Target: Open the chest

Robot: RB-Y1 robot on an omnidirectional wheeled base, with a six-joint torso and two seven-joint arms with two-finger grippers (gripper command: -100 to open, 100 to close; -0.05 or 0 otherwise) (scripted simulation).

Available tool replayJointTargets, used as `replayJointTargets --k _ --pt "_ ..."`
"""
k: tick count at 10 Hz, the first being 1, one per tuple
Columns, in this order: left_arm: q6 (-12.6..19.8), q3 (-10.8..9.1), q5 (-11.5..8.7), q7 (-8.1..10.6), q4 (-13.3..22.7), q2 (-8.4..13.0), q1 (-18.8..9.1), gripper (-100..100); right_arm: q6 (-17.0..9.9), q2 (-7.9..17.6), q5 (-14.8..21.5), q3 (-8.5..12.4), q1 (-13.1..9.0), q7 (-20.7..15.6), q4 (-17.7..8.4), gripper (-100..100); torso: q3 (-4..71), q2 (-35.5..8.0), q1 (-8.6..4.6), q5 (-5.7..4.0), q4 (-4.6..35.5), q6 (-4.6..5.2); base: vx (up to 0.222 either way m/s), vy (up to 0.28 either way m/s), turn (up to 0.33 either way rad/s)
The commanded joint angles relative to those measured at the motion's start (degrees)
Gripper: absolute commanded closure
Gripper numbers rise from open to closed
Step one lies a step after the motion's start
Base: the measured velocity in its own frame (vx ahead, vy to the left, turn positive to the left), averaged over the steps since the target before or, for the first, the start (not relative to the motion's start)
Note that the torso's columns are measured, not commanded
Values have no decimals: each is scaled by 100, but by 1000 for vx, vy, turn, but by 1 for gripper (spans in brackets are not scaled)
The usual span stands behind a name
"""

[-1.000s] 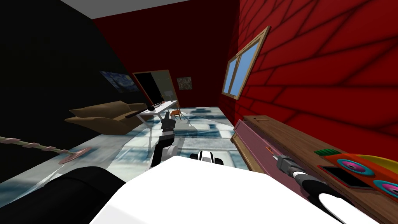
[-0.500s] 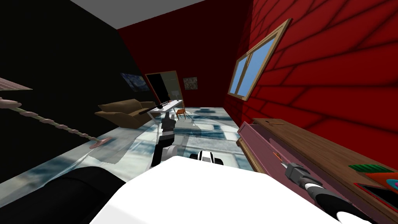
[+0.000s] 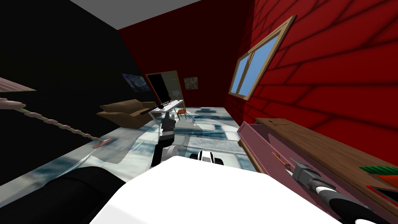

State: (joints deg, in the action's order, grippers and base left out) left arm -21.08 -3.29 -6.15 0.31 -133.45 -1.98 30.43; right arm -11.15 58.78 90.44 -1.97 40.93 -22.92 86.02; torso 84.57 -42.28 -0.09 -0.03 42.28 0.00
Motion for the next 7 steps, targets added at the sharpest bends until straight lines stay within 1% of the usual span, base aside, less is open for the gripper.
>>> replayJointTargets --k 1,2,3,4,5,6,7 --pt "0 0 0 0 0 0 0 0 185 215 -265 232 115 -83 167 -100 -1 -1 4 2 1 -1 3 36 -60" --pt "0 0 0 0 0 0 0 0 238 307 -295 294 145 -47 204 -100 0 0 13 11 3 0 5 43 -76" --pt "0 0 0 0 0 0 0 0 238 307 -295 294 145 -47 204 -100 1 0 16 8 1 0 3 32 -22" --pt "0 0 0 0 0 0 0 0 291 399 -325 356 176 -10 240 -100 0 0 10 4 0 0 6 25 -34" --pt "0 0 0 0 0 0 0 0 291 399 -325 356 176 -10 240 -100 1 1 5 2 0 0 4 19 -18" --pt "0 0 0 0 0 0 0 0 398 583 -385 480 237 63 314 -100 0 0 3 0 0 0 2 34 -62" --pt "0 0 0 0 0 0 0 0 345 507 -425 434 224 -35 298 -100 0 -1 10 6 1 2 1 19 -17"
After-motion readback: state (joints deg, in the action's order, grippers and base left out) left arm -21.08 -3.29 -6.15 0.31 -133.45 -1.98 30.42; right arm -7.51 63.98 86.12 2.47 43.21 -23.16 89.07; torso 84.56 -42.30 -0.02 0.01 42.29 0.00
